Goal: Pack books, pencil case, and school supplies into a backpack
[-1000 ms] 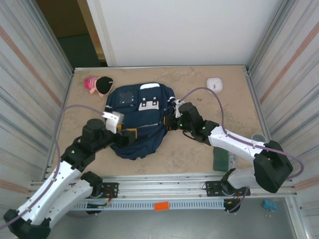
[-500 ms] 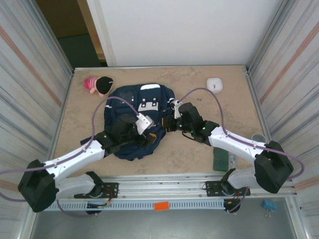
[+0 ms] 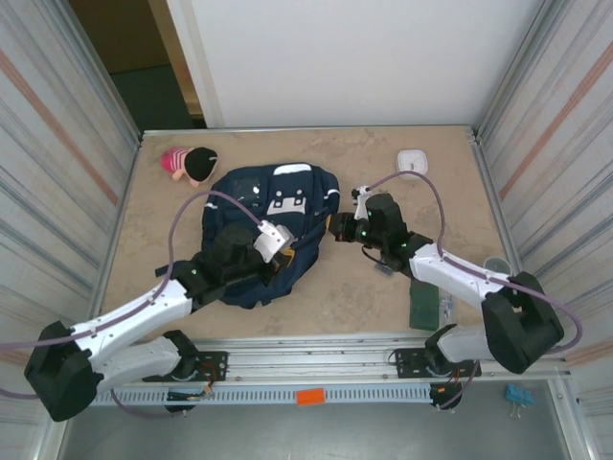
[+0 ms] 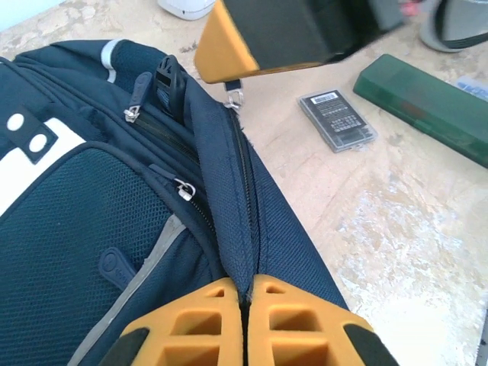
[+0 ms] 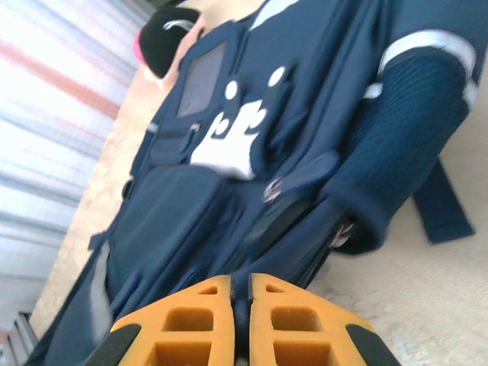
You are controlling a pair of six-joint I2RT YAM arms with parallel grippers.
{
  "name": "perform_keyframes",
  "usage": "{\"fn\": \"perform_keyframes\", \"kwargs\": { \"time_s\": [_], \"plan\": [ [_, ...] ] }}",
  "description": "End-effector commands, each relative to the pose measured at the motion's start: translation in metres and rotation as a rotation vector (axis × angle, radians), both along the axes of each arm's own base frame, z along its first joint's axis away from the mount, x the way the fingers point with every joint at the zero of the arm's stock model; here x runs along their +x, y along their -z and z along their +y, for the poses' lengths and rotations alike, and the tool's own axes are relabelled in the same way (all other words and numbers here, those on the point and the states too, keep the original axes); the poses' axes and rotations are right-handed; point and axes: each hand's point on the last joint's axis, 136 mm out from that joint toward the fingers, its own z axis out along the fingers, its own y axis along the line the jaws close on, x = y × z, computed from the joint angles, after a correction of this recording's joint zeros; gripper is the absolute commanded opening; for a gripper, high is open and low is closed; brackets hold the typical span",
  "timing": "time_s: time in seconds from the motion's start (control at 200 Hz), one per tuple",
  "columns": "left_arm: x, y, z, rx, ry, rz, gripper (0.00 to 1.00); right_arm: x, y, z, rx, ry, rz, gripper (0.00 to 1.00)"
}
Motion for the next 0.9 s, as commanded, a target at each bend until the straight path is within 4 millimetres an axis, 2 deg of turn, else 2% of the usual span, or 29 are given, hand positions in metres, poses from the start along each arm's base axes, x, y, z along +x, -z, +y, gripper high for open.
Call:
{"fn": "perform_keyframes", "kwargs": {
  "time_s": [0.0, 0.08, 0.165, 0.256, 0.321, 0.351, 0.411, 0.466, 0.511, 0.566, 0.646, 0.762, 0.837, 0.892],
  "plan": [
    [-0.007, -0.026, 0.001, -0.079, 0.026, -0.054, 0.0, 0.038, 0.01, -0.031, 0.012, 0.162, -0.01, 0.0],
    [-0.014, -0.029, -0.001, -0.086, 0.069, -0.054, 0.0, 0.055, 0.02, -0.037, 0.018, 0.201, -0.005, 0.0],
    [-0.014, -0.027, 0.003, -0.073, 0.052, -0.049, 0.0, 0.069, 0.031, -0.04, 0.011, 0.23, 0.005, 0.0],
    [-0.014, -0.028, 0.006, -0.076, 0.041, -0.053, 0.0, 0.076, 0.04, -0.036, 0.014, 0.216, 0.025, 0.0],
    [-0.013, -0.03, 0.006, -0.085, 0.026, -0.053, 0.0, 0.078, 0.038, -0.033, 0.033, 0.197, 0.023, 0.0],
    [-0.011, -0.03, 0.008, -0.087, 0.01, -0.051, 0.09, 0.076, 0.035, -0.03, 0.044, 0.185, 0.015, 0.01],
    [-0.004, -0.032, 0.012, -0.094, -0.045, -0.039, 0.38, 0.072, 0.028, -0.028, 0.054, 0.17, 0.001, 0.21],
    [0.004, -0.036, 0.021, -0.096, -0.128, -0.023, 0.6, 0.066, 0.018, -0.029, 0.042, 0.159, -0.012, 0.39],
    [0.011, -0.041, 0.029, -0.1, -0.198, -0.011, 0.69, 0.059, 0.009, -0.031, 0.02, 0.15, -0.019, 0.48],
    [0.019, -0.045, 0.042, -0.11, -0.293, 0.015, 0.76, 0.048, -0.001, -0.033, -0.022, 0.136, -0.022, 0.51],
    [0.031, -0.044, 0.067, -0.138, -0.443, 0.086, 0.8, 0.028, -0.016, -0.03, -0.061, 0.105, -0.024, 0.53],
    [0.048, -0.018, 0.116, -0.201, -0.7, 0.284, 0.81, -0.009, -0.04, 0.0, -0.019, -0.005, -0.058, 0.53],
    [0.054, 0.004, 0.136, -0.251, -0.791, 0.4, 0.8, -0.029, -0.041, 0.026, -0.025, -0.077, -0.059, 0.53],
    [0.056, 0.018, 0.144, -0.287, -0.829, 0.451, 0.8, -0.038, -0.035, 0.042, -0.037, -0.112, -0.038, 0.53]
  ]
}}
